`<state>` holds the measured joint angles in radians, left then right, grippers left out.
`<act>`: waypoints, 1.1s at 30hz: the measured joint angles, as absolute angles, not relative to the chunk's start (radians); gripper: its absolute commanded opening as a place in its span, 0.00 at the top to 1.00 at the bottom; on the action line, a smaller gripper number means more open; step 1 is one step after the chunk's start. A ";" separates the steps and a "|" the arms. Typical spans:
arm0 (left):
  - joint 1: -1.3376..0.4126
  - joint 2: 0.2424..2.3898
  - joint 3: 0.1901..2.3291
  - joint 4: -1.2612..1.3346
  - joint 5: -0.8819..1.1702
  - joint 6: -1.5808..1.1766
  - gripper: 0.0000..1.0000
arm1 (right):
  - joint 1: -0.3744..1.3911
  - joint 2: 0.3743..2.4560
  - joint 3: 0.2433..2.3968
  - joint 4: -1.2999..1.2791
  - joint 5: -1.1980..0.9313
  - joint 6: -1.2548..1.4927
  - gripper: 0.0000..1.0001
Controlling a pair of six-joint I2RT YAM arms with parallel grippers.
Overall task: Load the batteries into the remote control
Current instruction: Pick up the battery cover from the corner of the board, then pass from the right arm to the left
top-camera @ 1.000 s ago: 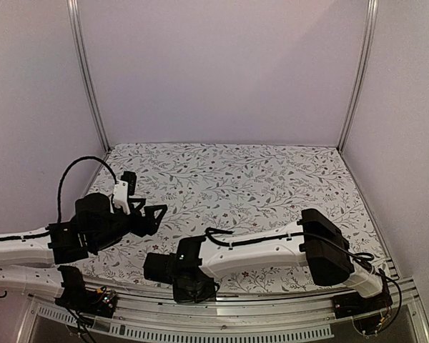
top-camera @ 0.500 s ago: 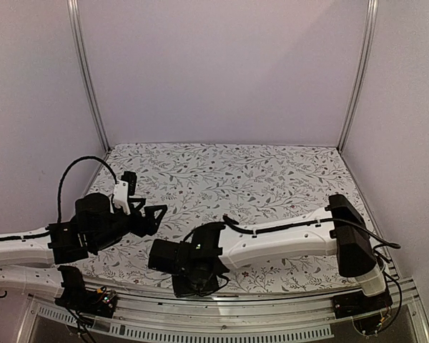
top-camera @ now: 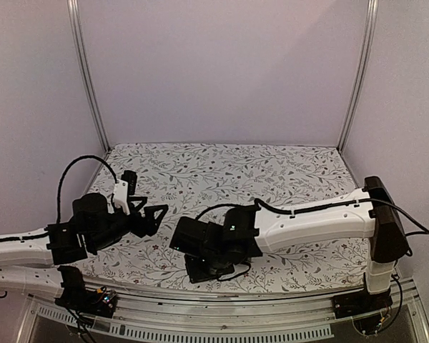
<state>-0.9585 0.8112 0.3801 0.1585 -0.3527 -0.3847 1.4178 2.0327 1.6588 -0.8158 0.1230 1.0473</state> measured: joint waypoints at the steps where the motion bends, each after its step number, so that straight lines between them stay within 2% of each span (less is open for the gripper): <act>1: -0.964 0.805 0.380 0.164 -0.349 -0.374 0.17 | 1.402 2.001 1.625 -0.799 0.121 1.010 1.00; 10: -1.032 0.739 0.387 0.209 -0.342 -0.224 0.17 | 1.124 1.646 1.355 -0.504 -0.029 0.671 1.00; 15: -1.096 0.725 0.415 0.245 -0.266 -0.028 0.08 | 1.027 1.520 1.339 -0.378 -0.163 0.513 1.00; 23: -1.181 0.833 0.519 0.268 -0.155 0.474 0.04 | 1.023 1.493 1.355 -0.305 -0.471 0.311 1.00; 28: -1.180 0.928 0.598 0.271 -0.117 0.694 0.06 | 1.021 1.493 1.354 -0.294 -0.610 0.243 1.00; 33: -1.172 0.994 0.628 0.291 -0.070 0.782 0.13 | 1.021 1.491 1.330 -0.246 -0.701 0.225 1.00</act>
<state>-1.1725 0.9936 0.6277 0.2913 -0.0704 0.7818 1.0206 1.4910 1.3304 -0.2462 -0.7013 0.2249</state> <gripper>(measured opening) 0.908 0.005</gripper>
